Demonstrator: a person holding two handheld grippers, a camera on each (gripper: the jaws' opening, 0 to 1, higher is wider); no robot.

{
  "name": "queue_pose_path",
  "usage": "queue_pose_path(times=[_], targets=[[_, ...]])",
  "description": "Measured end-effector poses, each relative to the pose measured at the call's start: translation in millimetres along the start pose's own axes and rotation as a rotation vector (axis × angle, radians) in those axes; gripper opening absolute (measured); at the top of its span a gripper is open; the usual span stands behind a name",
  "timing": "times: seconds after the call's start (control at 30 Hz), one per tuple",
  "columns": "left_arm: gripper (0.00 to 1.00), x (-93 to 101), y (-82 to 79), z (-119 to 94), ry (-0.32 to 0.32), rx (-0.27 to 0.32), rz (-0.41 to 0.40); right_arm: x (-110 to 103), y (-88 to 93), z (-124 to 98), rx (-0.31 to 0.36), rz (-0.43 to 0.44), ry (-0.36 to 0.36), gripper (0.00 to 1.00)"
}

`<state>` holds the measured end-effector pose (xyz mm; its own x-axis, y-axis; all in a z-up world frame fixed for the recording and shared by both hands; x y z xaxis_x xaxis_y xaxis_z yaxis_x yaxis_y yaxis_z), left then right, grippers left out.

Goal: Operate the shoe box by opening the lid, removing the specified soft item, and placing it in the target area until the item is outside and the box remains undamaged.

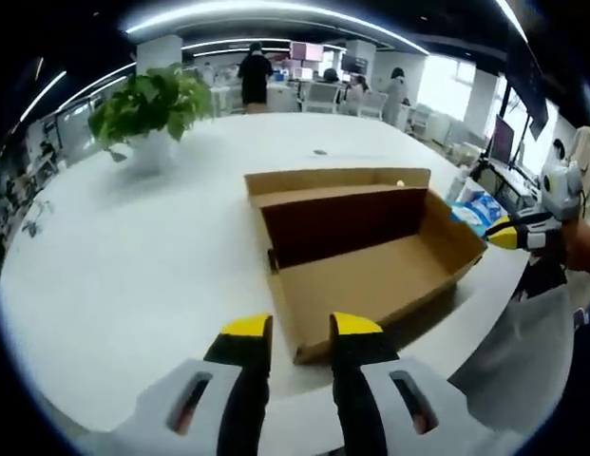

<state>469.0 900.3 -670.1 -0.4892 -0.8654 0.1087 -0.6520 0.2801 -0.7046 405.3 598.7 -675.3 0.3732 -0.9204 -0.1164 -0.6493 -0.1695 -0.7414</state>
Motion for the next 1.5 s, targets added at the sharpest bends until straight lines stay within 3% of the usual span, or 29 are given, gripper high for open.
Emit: queue_pose_path(times=[0.33,0.5,0.77,1.07,1.5], targets=[[0.14,-6.5,14.5,13,0.008,-0.053,-0.012,3,6.7,9,-0.035,-0.015,0.015,0.07],[0.05,-7.4,15.8,15,0.025,-0.048,-0.040,4,7.4,10,-0.029,-0.013,0.014,0.07],[0.04,-8.5,17.7,16,0.059,-0.015,-0.107,5,10.1,9,0.014,0.001,-0.002,0.06],[0.02,-6.3,17.7,16,0.028,-0.024,-0.081,3,9.9,9,0.031,-0.006,0.000,0.06],[0.02,-4.1,19.8,14,-0.017,0.023,-0.063,5,8.1,11,0.010,0.032,-0.005,0.07]])
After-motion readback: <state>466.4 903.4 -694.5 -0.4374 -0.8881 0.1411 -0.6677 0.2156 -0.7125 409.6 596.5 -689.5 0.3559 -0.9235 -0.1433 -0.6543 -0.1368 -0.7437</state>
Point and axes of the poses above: the point that each gripper's makers call its tool centre point, and the gripper's own axes: z roughly forward along the fingers, x roughly to its right, y roughly out of its underside, the point moved 4 cm from there along -z, roughly backward along the fingers, and after that the axes turned 2 degrees about -x, right-handed, at the moved point
